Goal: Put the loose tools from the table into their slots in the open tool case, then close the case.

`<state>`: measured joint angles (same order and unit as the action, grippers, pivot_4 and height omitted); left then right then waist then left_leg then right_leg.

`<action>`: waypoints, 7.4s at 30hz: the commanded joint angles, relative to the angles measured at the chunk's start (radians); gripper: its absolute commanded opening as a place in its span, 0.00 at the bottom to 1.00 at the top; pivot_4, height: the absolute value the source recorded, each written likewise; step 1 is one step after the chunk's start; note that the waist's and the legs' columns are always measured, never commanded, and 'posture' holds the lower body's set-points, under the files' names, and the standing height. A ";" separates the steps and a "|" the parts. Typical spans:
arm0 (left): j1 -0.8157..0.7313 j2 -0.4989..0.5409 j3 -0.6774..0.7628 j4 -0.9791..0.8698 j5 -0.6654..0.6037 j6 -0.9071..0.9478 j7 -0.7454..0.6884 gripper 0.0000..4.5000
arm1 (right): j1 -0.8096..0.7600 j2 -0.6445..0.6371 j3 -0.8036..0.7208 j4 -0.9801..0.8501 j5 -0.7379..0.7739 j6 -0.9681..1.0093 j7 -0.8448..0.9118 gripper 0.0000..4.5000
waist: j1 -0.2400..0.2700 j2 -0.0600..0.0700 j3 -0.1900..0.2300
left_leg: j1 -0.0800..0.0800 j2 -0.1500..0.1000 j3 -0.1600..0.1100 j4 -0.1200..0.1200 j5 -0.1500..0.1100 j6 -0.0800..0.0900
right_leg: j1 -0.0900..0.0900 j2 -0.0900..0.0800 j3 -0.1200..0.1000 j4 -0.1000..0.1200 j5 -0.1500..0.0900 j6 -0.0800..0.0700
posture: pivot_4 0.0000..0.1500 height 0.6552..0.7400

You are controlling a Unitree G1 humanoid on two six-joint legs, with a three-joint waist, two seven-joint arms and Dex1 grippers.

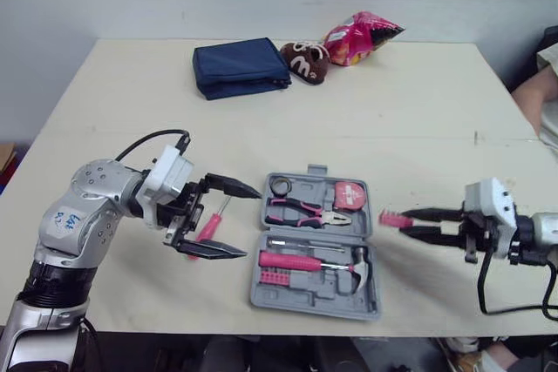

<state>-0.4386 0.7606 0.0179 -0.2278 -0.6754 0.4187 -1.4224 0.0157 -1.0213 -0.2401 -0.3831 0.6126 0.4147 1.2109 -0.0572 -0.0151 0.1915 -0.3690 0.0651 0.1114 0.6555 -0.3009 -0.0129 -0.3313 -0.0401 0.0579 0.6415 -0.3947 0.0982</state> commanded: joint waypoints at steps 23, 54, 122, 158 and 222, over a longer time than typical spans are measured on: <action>0.139 0.026 0.023 -0.139 -0.020 0.036 0.079 1.00 | 0.011 -0.015 0.338 -0.604 0.025 0.545 -0.588 0.16 | 0.024 -0.007 -0.002 | -0.021 -0.001 0.003 0.000 0.005 0.002 | -0.026 -0.002 0.001 0.007 0.002 -0.002 | 1.00 1.00; 0.152 0.056 0.025 -0.150 -0.012 0.055 0.085 1.00 | -0.165 0.087 0.468 -0.538 0.058 0.721 -0.578 0.16 | 0.007 -0.008 -0.002 | -0.020 -0.001 0.003 -0.001 0.007 0.000 | -0.028 -0.001 0.001 0.010 0.002 -0.003 | 1.00 1.00; 0.147 0.056 0.063 -0.049 0.048 -0.026 0.121 1.00 | 0.192 0.278 0.295 -0.144 -0.260 -0.354 -0.260 0.01 | 0.008 -0.021 -0.010 | -0.001 -0.001 0.002 -0.008 0.007 -0.002 | -0.009 -0.001 -0.001 0.006 0.001 -0.006 | 1.00 1.00; 0.553 0.045 0.492 0.125 0.140 -0.109 0.526 1.00 | 0.318 0.269 -0.467 0.257 0.103 -0.567 -0.036 0.99 | 0.002 -0.013 -0.007 | -0.001 0.000 0.005 -0.010 -0.002 0.005 | -0.009 -0.004 -0.001 0.004 0.001 -0.007 | 1.00 1.00; -0.081 0.127 -0.483 -0.441 0.273 0.428 0.306 0.12 | 0.650 0.369 -0.338 -0.110 0.148 -0.573 0.181 1.00 | 0.030 -0.009 -0.007 | -0.001 -0.001 0.005 -0.007 0.003 0.001 | -0.005 0.000 0.003 -0.002 0.002 -0.005 | 1.00 1.00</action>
<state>-0.5052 0.8756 -0.4561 -0.6229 -0.4042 0.8366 -1.1064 0.6484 -0.6556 -0.5500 -0.4554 0.7361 -0.1609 1.3992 -0.0273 -0.0242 0.1840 -0.3696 0.0646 0.1165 0.6487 -0.2983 -0.0116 -0.3367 -0.0403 0.0608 0.6394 -0.3927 0.0931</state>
